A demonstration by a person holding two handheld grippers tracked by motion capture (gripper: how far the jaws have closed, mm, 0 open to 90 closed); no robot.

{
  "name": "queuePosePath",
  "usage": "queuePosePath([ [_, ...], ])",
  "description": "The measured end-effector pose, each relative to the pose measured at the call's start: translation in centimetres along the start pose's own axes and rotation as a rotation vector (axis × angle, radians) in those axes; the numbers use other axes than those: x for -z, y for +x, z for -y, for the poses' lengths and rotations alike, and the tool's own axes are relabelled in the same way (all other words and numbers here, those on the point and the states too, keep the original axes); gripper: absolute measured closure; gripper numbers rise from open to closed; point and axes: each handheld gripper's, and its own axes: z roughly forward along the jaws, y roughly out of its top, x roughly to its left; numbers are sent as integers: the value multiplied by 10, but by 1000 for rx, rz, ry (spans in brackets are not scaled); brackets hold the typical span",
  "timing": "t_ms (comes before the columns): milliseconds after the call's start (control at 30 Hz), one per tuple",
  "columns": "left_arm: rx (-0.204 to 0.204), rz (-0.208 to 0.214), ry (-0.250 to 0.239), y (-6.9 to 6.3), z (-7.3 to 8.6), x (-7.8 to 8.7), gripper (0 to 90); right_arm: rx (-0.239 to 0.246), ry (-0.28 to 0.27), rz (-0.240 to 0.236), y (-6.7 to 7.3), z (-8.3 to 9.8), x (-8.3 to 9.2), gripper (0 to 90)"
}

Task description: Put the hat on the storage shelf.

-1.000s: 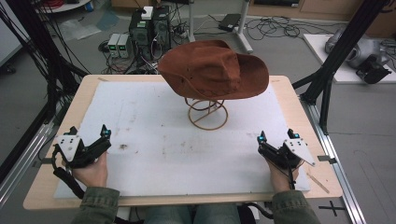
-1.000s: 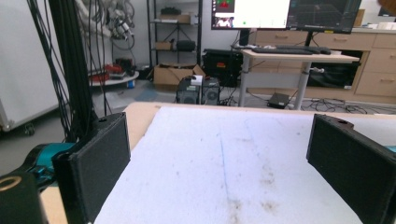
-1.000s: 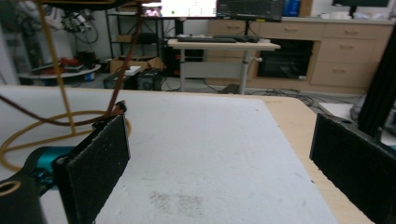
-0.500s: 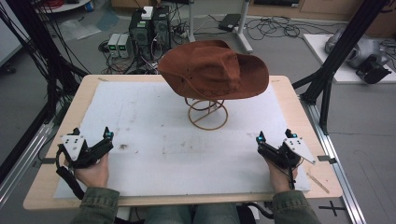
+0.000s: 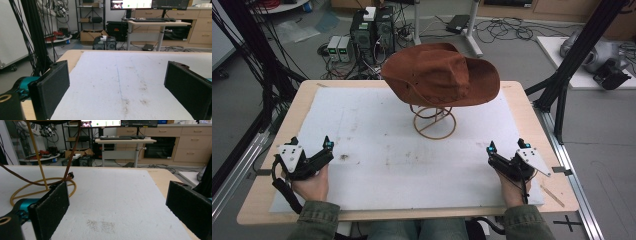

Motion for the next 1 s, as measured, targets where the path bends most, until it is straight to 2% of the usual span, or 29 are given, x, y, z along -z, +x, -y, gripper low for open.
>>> queuePosePath([
  [567, 16, -5, 9, 0, 1, -1, 66, -4, 7, 1, -1, 0, 0, 45],
  [1000, 13, 12, 29, -2, 4, -1, 66, -15, 17, -2, -3, 1, -2, 45],
])
